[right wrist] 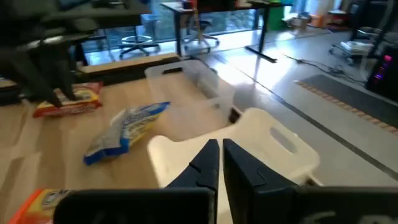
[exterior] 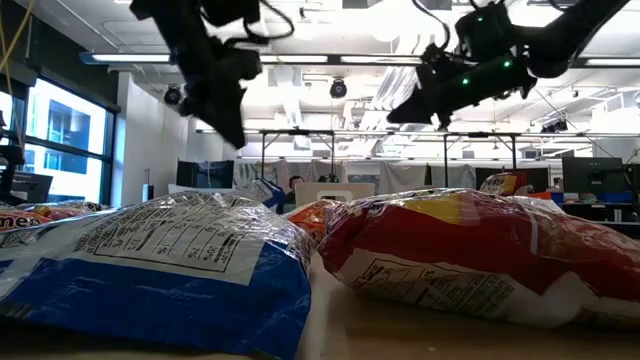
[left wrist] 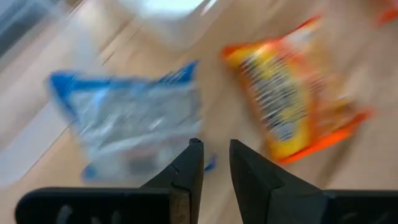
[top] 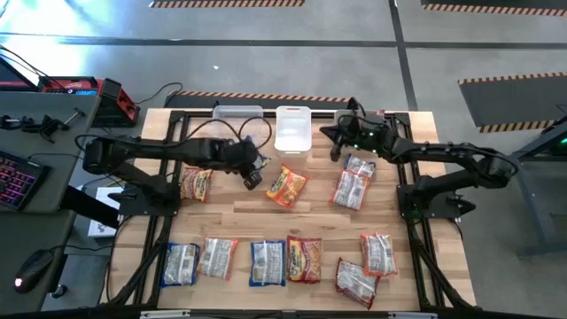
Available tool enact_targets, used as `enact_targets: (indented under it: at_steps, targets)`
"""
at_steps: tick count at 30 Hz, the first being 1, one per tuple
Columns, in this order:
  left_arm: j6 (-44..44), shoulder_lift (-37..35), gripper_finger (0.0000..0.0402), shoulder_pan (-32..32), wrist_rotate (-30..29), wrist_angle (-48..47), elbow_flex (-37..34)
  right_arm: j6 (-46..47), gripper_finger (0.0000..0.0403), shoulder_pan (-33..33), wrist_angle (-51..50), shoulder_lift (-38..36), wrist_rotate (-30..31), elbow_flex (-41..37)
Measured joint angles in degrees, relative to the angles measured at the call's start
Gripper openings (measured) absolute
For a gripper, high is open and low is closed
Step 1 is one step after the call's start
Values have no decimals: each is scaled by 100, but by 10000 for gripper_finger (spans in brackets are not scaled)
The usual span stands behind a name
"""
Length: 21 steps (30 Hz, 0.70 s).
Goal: Sort Maruchan noodles
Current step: Put the blue noodle pack into the white bin
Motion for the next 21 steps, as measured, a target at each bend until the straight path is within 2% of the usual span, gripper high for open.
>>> enact_targets:
  at_steps: [3,6,12,17,21]
  targets:
    - [955,24,68,299,874,23,271,-209,14,129,61,222,-27,99]
    - [1735,221,90,679,1519,-553,831,-342,23,199,-48,264,-25,141]
    - [3225,920,174,1308,1591,-2052,1827,-435,53,206,-182,197,-24,157]
    - [4345,1617,234,1574,1875,-2276,2361,-501,75,206,-218,183,-24,157]
    - [5056,2205,247,1674,1908,-2263,2782,-610,83,206,-322,183,-24,157]
